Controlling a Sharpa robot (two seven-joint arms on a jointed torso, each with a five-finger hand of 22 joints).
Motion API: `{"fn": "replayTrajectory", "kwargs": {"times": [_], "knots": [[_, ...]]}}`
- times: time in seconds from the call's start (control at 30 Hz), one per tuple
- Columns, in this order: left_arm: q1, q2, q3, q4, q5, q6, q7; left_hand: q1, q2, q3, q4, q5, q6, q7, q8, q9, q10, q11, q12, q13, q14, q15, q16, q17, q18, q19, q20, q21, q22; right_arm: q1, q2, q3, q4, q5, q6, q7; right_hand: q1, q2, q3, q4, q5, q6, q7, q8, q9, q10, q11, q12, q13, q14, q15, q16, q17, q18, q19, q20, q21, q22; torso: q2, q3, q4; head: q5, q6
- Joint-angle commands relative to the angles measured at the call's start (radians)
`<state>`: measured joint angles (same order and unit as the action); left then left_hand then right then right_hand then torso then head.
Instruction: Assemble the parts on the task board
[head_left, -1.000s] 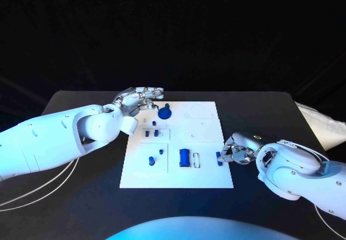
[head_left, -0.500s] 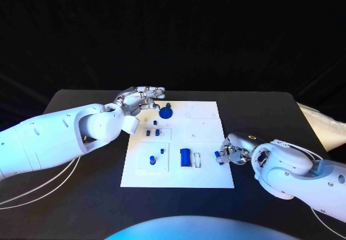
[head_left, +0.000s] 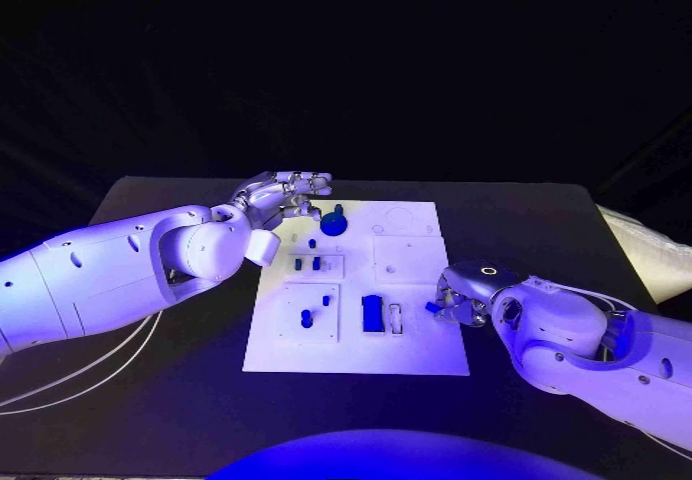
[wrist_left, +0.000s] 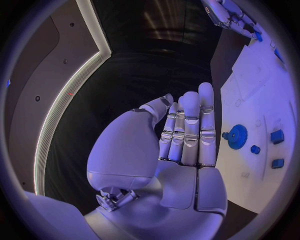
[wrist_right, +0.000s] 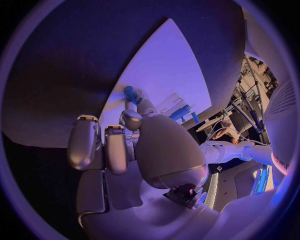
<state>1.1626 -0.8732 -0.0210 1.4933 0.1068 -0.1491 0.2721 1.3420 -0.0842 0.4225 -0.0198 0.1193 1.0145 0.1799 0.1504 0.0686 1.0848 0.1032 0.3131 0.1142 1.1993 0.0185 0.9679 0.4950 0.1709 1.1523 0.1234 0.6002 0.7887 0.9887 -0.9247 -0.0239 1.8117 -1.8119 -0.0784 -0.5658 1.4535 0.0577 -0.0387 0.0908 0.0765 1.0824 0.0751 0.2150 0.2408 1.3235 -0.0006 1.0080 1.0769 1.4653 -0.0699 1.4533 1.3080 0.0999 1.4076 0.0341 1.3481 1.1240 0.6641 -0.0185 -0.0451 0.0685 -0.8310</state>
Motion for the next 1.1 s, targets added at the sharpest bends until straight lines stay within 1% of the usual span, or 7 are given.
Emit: {"fn": "replayTrajectory", "kwargs": {"times": [0.03,0.23,0.47,0.6,0.8,1.03,1.1], "knots": [[0.0,0.0,0.001,0.002,-0.003,0.017,0.004,-0.001,0.01,-0.006,-0.001,0.005,-0.005,0.0,0.007,0.0,-0.01,0.0,0.002,0.002,-0.007,0.001,0.005,-0.001,0.012,0.002,-0.002,-0.003,-0.001,-0.017,0.002,-0.013,-0.017,-0.045,0.118,-0.025,0.004,-0.001,0.011,0.002,0.01,0.007,0.002,-0.006,0.0,-0.002,-0.004,0.0,0.001,0.067,-0.004,0.006,0.045,-0.017,0.004,0.0,0.006,0.001,0.0,0.0,-0.0003,-0.001,-0.002],[0.0,0.001,0.001,0.003,-0.003,0.017,0.004,-0.001,0.01,-0.006,-0.001,0.005,-0.005,0.0,0.007,0.0,-0.01,0.0,0.002,0.002,-0.007,0.001,0.005,-0.001,0.012,0.002,-0.002,-0.003,-0.001,-0.017,0.009,-0.014,-0.022,-0.004,0.123,-0.027,-0.026,-0.021,0.035,0.015,0.069,0.01,0.003,-0.015,-0.002,-0.002,-0.004,-0.004,0.001,0.066,-0.003,0.005,0.045,-0.017,0.003,0.001,0.006,0.002,0.0,-0.0002,-0.0016,-0.002,-0.001],[0.0,0.002,0.001,0.003,-0.003,0.018,0.004,-0.001,0.01,-0.006,-0.001,0.005,-0.005,0.0,0.007,0.0,-0.01,0.0,0.002,0.002,-0.007,0.001,0.005,-0.001,0.012,0.002,-0.002,-0.003,-0.001,-0.019,0.007,-0.014,-0.011,0.067,0.009,-0.025,-0.037,-0.01,0.123,0.021,0.208,0.018,-0.003,-0.021,0.001,0.01,-0.009,0.009,0.016,0.068,-0.007,0.008,0.053,-0.018,0.007,-0.003,0.012,0.011,0.0,0.0003,-0.0002,-0.005,0.0],[0.0,0.002,0.001,0.003,-0.003,0.017,0.004,-0.001,0.01,-0.006,-0.001,0.005,-0.005,0.0,0.007,0.0,-0.01,0.0,0.002,0.002,-0.007,0.001,0.005,-0.001,0.012,0.002,-0.002,-0.003,-0.001,-0.018,-0.002,-0.013,0.002,0.149,-0.069,-0.024,-0.063,-0.019,0.168,0.033,0.227,0.019,-0.004,-0.023,0.004,0.015,-0.01,0.01,0.018,0.068,-0.007,0.008,0.054,-0.018,0.008,-0.005,0.013,0.014,0.0,-0.0003,0.0013,-0.004,0.0],[0.0,0.003,0.001,0.002,-0.003,0.017,0.004,-0.001,0.01,-0.006,-0.001,0.005,-0.005,0.0,0.007,0.0,-0.01,0.0,0.002,0.002,-0.007,0.001,0.005,-0.001,0.012,0.002,-0.002,-0.003,-0.001,-0.01,-0.017,-0.009,0.029,0.302,-0.232,-0.003,-0.134,-0.059,0.234,0.073,0.23,0.033,-0.01,-0.02,0.016,0.031,-0.014,0.03,0.038,0.07,-0.012,0.012,0.063,-0.021,0.016,-0.008,0.023,0.032,0.0,0.0002,-0.0004,-0.002,0.0],[0.0,0.003,0.001,0.003,-0.003,0.018,0.002,-0.001,0.01,-0.007,-0.001,0.005,-0.006,0.0,0.007,-0.001,-0.011,0.0,0.003,0.002,-0.008,0.002,0.005,-0.002,0.012,0.002,-0.002,-0.004,-0.002,0.001,-0.018,-0.007,0.046,0.457,-0.279,0.009,-0.175,-0.089,0.252,0.091,0.235,0.039,-0.01,-0.018,0.024,0.035,-0.013,0.032,0.042,0.07,-0.011,0.012,0.062,-0.022,0.017,-0.009,0.025,0.036,0.001,0.0008,-0.0009,-0.001,-0.001],[0.0,0.003,0.001,0.003,-0.003,0.018,0.002,-0.001,0.01,-0.007,-0.001,0.005,-0.006,0.0,0.007,-0.001,-0.011,0.0,0.003,0.002,-0.008,0.002,0.005,-0.002,0.012,0.002,-0.002,-0.004,-0.002,0.002,-0.015,-0.007,0.047,0.487,-0.281,0.012,-0.188,-0.095,0.254,0.097,0.255,0.041,-0.01,-0.017,0.027,0.037,-0.013,0.034,0.045,0.071,-0.012,0.013,0.063,-0.022,0.018,-0.009,0.026,0.038,0.0,0.0008,-0.0008,-0.001,-0.001]]}}
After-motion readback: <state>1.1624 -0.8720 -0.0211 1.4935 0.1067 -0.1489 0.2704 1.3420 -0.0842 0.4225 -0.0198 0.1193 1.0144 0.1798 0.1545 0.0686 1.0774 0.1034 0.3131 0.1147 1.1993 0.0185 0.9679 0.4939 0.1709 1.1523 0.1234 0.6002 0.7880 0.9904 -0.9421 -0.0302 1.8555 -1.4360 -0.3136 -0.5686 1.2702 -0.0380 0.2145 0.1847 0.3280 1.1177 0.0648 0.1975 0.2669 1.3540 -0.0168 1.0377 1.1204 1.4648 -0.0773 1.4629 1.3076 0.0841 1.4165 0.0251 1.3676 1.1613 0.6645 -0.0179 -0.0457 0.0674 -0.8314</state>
